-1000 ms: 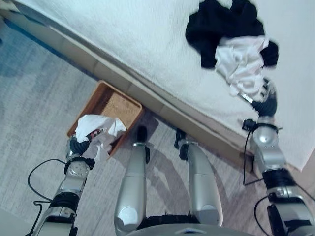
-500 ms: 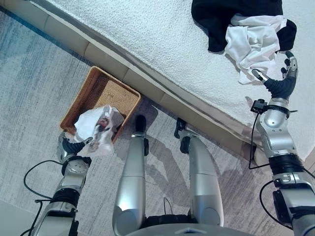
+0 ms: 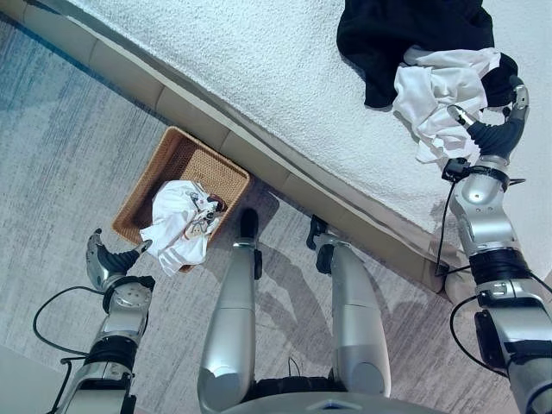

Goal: Pick up clothes into the bucket

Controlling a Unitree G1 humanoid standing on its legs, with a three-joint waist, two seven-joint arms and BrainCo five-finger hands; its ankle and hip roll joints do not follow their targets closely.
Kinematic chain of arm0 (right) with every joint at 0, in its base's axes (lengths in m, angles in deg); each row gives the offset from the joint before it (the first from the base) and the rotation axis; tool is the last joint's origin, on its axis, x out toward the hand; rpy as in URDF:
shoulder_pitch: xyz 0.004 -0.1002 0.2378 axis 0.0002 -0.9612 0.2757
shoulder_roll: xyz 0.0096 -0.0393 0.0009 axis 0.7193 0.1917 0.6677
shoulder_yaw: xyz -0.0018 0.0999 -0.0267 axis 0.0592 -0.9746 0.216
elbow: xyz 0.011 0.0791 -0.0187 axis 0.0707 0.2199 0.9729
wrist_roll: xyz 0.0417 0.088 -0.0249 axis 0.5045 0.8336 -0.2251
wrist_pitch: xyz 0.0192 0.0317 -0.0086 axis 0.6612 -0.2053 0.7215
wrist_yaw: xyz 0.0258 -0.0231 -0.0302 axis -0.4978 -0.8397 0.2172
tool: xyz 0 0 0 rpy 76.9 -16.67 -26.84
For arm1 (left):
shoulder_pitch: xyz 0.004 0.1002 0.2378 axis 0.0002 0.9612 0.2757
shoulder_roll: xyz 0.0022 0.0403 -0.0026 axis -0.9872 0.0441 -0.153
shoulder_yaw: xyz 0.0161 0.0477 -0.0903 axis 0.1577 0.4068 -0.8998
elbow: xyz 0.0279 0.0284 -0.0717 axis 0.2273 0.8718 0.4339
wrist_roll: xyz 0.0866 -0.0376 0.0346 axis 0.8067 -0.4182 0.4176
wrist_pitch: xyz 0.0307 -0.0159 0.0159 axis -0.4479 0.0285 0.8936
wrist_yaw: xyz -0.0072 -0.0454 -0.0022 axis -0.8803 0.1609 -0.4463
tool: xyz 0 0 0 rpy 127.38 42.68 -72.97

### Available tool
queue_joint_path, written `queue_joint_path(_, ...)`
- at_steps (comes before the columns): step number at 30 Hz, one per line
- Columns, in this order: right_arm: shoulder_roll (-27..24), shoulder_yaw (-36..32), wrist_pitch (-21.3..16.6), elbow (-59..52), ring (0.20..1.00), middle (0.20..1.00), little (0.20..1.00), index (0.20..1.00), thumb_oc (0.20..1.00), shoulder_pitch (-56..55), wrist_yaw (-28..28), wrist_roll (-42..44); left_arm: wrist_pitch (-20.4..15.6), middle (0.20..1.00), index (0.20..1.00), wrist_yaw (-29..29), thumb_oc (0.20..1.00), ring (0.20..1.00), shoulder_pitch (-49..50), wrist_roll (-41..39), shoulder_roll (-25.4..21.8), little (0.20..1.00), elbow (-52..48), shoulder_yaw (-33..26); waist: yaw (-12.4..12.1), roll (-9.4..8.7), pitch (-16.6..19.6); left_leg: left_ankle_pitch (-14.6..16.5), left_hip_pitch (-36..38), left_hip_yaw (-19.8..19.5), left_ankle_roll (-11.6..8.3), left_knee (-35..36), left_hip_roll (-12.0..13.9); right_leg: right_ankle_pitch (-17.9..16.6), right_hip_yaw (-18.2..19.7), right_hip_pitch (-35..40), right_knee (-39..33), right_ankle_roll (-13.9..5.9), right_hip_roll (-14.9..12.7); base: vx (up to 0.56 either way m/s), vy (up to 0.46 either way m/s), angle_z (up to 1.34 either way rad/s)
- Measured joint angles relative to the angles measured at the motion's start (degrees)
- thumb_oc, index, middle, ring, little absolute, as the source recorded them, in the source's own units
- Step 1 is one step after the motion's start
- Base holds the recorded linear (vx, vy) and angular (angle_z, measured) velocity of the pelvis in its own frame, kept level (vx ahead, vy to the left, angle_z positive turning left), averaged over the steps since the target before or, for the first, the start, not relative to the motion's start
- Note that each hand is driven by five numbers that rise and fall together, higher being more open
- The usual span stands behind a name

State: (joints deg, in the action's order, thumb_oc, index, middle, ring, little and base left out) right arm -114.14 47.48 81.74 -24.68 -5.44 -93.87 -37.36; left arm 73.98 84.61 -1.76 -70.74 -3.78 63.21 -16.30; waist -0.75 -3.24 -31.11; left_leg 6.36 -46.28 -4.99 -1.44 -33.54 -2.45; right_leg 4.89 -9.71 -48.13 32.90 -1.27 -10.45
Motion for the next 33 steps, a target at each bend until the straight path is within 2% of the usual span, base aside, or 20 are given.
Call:
queue_joint_path(3, -1.9, 2.2, 1.5, 3.6, 1.000, 1.000, 1.000, 1.000, 1.000, 2.2, 0.6, 0.0, -1.6, 1.000, 1.000, 0.0, 1.000, 1.000, 1.1, -2.5, 0.4, 1.000, -4.2, 0.0, -0.5, 0.04, 0.0, -0.1, 0.3, -0.1, 0.06, 0.8, -0.3, 0.2, -0.1, 0.0, 0.2, 0.24, -0.4, 0.00, -0.037, 0.06)
queue_joint_path(6, -7.4, 8.9, 4.1, 12.0, 1.000, 1.000, 1.000, 1.000, 1.000, 5.7, 5.9, 0.7, -8.3, 1.000, 1.000, -6.2, 1.000, 1.000, 1.1, -15.1, 3.5, 1.000, -9.3, -0.3, -1.8, 0.60, 0.0, -1.2, 0.7, -0.2, 0.09, 2.9, -1.0, 0.1, -0.2, -0.1, 0.0, 0.17, -1.1, 0.00, -0.047, 0.09)
queue_joint_path(7, -8.4, 10.7, 4.5, 13.6, 1.000, 1.000, 1.000, 1.000, 1.000, 6.7, 7.0, 0.7, -8.9, 1.000, 1.000, -7.3, 1.000, 1.000, 1.0, -17.0, 3.5, 1.000, -9.4, 0.3, -1.8, 0.65, 0.0, -1.3, 0.7, -0.3, 0.06, 3.0, -1.2, 0.1, -0.3, -0.2, 0.0, 0.17, -1.4, 0.00, -0.040, 0.14)
queue_joint_path(8, -9.6, 14.4, 5.1, 18.5, 1.000, 1.000, 1.000, 1.000, 1.000, 9.8, 10.3, 0.7, -9.6, 1.000, 1.000, -10.7, 1.000, 1.000, 1.3, -20.9, 3.6, 1.000, -10.1, 1.9, -2.0, 0.71, 0.0, -1.5, 0.8, -0.5, -0.02, 3.4, -1.4, 0.1, -0.5, -0.2, 0.0, 0.17, -1.5, 0.00, -0.040, 0.11)
queue_joint_path(11, -11.8, 19.8, 6.8, 24.2, 1.000, 1.000, 1.000, 1.000, 1.000, 12.9, 14.7, -0.9, -10.2, 1.000, 1.000, -14.7, 1.000, 1.000, 1.8, -23.8, 4.6, 1.000, -12.5, 4.7, -3.1, 0.88, 0.0, -1.9, 0.7, -0.6, -0.12, 4.3, -1.5, 0.1, -0.7, -0.4, -0.4, 0.16, -1.7, 0.01, -0.034, 0.05)
queue_joint_path(14, -11.7, 21.4, 8.6, 27.9, 1.000, 1.000, 1.000, 1.000, 1.000, 15.8, 18.0, -4.4, -10.3, 1.000, 1.000, -18.2, 1.000, 1.000, 2.1, -24.7, 5.4, 1.000, -13.3, 8.5, -3.4, 1.11, 0.0, -2.8, 0.7, -1.1, -0.41, 5.6, -1.8, 0.1, -1.0, -0.6, -1.1, 0.14, -1.9, 0.01, -0.025, 0.08)
queue_joint_path(17, -11.0, 21.5, 8.9, 28.7, 1.000, 1.000, 1.000, 1.000, 1.000, 16.3, 18.7, -5.8, -10.2, 1.000, 1.000, -19.8, 1.000, 1.000, 1.8, -24.7, 5.8, 1.000, -13.3, 10.5, -3.3, 1.13, 0.0, -3.1, 0.7, -1.3, -0.41, 6.3, -1.8, 0.0, -1.3, -0.7, -1.3, 0.14, -1.9, 0.01, -0.040, 0.04)
queue_joint_path(19, -11.0, 23.9, 9.1, 29.4, 1.000, 1.000, 1.000, 1.000, 1.000, 17.2, 19.1, -7.7, -10.0, 1.000, 1.000, -20.5, 1.000, 1.000, 1.6, -24.6, 5.6, 1.000, -13.1, 11.0, -3.2, 1.16, 0.0, -3.4, 1.0, -1.4, -0.62, 7.2, -1.8, 0.0, -1.4, -0.7, -1.7, 0.17, -1.9, 0.00, -0.035, 0.00)
queue_joint_path(20, -11.0, 25.8, 9.5, 30.2, 0.871, 0.871, 0.871, 0.871, 0.871, 18.3, 19.5, -9.3, -10.0, 1.000, 1.000, -20.6, 1.000, 1.000, 1.3, -24.5, 5.3, 1.000, -13.0, 11.4, -3.2, 1.18, 0.0, -3.9, 1.3, -1.4, -0.81, 8.0, -1.8, 0.0, -1.4, -0.7, -1.8, 0.18, -2.0, 0.00, 0.000, 0.00)
queue_joint_path(21, -11.0, 27.5, 10.2, 31.1, 0.341, 0.341, 0.341, 0.341, 0.341, 19.8, 20.1, -11.2, -10.0, 1.000, 1.000, -21.0, 1.000, 1.000, 0.6, -24.5, 5.3, 1.000, -12.7, 11.8, -3.1, 1.25, 0.1, -4.5, 1.8, -1.4, -0.88, 9.1, -1.8, -0.1, -1.5, -0.6, -2.2, 0.24, -2.0, 0.00, -0.018, 0.04)
queue_joint_path(22, -11.0, 28.0, 10.3, 31.4, 0.203, 0.203, 0.203, 0.203, 0.203, 20.4, 20.2, -12.1, -10.0, 1.000, 1.000, -21.0, 1.000, 1.000, 0.3, -24.5, 5.3, 1.000, -12.7, 11.8, -3.1, 1.28, 0.1, -4.7, 2.0, -1.5, -0.83, 9.5, -1.8, -0.2, -1.5, -0.5, -2.2, 0.26, -2.0, 0.00, -0.022, 0.05)
queue_joint_path(28, -10.8, 28.1, 10.1, 29.0, 0.200, 0.200, 0.200, 0.200, 0.200, 22.0, 20.9, -14.5, -10.0, 1.000, 1.000, -21.1, 1.000, 1.000, -1.9, -24.4, 5.5, 1.000, -12.6, 12.4, -3.1, 1.64, 0.2, -5.7, 4.0, -1.6, -1.12, 12.0, -1.5, -0.3, -1.8, 0.5, -2.7, 0.44, -1.9, -0.03, 0.003, 0.00)
queue_joint_path(31, -10.9, 26.9, 10.2, 23.2, 0.200, 0.200, 0.200, 0.200, 0.200, 20.3, 19.7, -14.5, -9.9, 1.000, 1.000, -21.0, 1.000, 1.000, -2.6, -24.4, 5.6, 1.000, -12.3, 12.7, -2.9, 1.83, 0.2, -6.0, 4.3, -1.5, -1.20, 12.2, -1.4, -0.9, -1.8, 0.9, -3.3, 1.02, -1.6, -0.04, 0.010, -0.04)
queue_joint_path(33, -11.1, 23.9, 9.8, 13.6, 0.200, 0.200, 0.200, 0.200, 0.200, 17.5, 18.8, -14.5, -9.9, 1.000, 1.000, -21.0, 1.000, 1.000, -2.8, -24.4, 5.4, 1.000, -12.5, 12.4, -2.4, 1.91, 0.2, -6.0, 4.7, -1.3, -1.18, 12.1, -1.3, -1.2, -1.8, 1.4, -3.7, 0.99, -1.5, -0.01, 0.008, -0.05)
